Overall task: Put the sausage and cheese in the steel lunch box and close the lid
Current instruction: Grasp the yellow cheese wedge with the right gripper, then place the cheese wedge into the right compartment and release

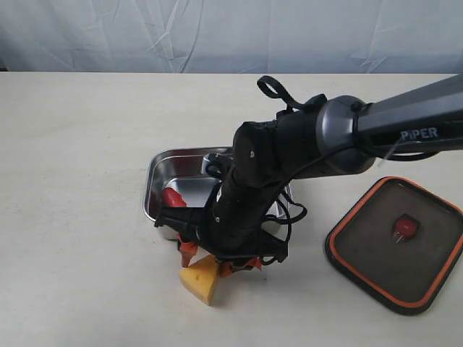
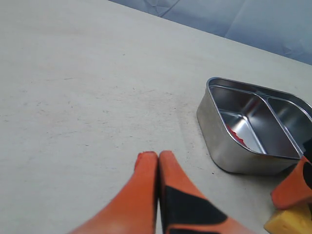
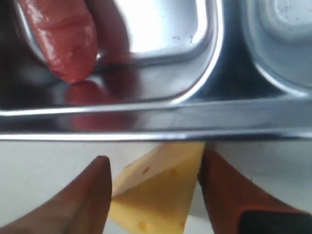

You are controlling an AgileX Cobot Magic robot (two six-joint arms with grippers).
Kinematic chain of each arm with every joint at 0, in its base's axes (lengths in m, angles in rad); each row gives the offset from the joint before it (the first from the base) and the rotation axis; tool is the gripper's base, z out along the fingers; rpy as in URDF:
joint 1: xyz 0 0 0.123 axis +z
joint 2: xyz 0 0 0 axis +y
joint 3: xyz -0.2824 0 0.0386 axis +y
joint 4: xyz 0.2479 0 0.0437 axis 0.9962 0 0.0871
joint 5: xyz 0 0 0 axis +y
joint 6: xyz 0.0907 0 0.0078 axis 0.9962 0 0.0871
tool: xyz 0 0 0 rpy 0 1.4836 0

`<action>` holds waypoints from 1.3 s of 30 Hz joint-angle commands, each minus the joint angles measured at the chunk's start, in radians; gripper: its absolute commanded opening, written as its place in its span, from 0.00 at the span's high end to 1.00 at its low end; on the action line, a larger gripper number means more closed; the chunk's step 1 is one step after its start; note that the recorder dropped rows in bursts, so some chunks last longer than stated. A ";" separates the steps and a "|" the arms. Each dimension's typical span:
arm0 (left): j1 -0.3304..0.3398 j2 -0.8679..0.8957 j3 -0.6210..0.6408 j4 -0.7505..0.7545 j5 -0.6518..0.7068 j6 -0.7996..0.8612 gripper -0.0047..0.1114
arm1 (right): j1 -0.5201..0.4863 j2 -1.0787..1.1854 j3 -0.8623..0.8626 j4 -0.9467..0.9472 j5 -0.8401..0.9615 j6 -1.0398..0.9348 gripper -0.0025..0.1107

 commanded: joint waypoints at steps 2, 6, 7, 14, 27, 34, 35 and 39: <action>0.000 -0.004 0.001 0.005 -0.007 0.003 0.96 | 0.002 0.026 0.006 -0.032 0.021 -0.052 0.63; 0.000 -0.004 0.001 0.005 -0.007 0.003 0.96 | 0.002 0.021 0.006 -0.028 0.048 -0.138 0.88; 0.000 -0.004 0.001 0.005 -0.007 0.003 0.96 | 0.002 0.018 0.006 -0.028 0.056 -0.143 0.95; 0.000 -0.004 0.001 0.005 -0.007 0.003 0.96 | 0.002 -0.035 0.006 -0.032 0.118 -0.222 0.99; 0.000 -0.004 0.001 0.005 -0.007 0.005 0.96 | -0.033 -0.283 0.002 -0.454 -0.034 -0.099 0.99; 0.000 -0.004 0.001 0.005 -0.007 0.005 0.96 | -0.180 -0.199 0.002 -0.538 -0.128 -0.119 0.99; 0.000 -0.004 0.001 0.005 -0.007 0.005 0.96 | -0.190 -0.187 0.002 -0.541 -0.142 -0.144 0.99; 0.000 -0.004 0.001 0.005 -0.007 0.005 0.96 | -0.208 -0.143 0.002 -0.579 -0.214 -0.160 0.99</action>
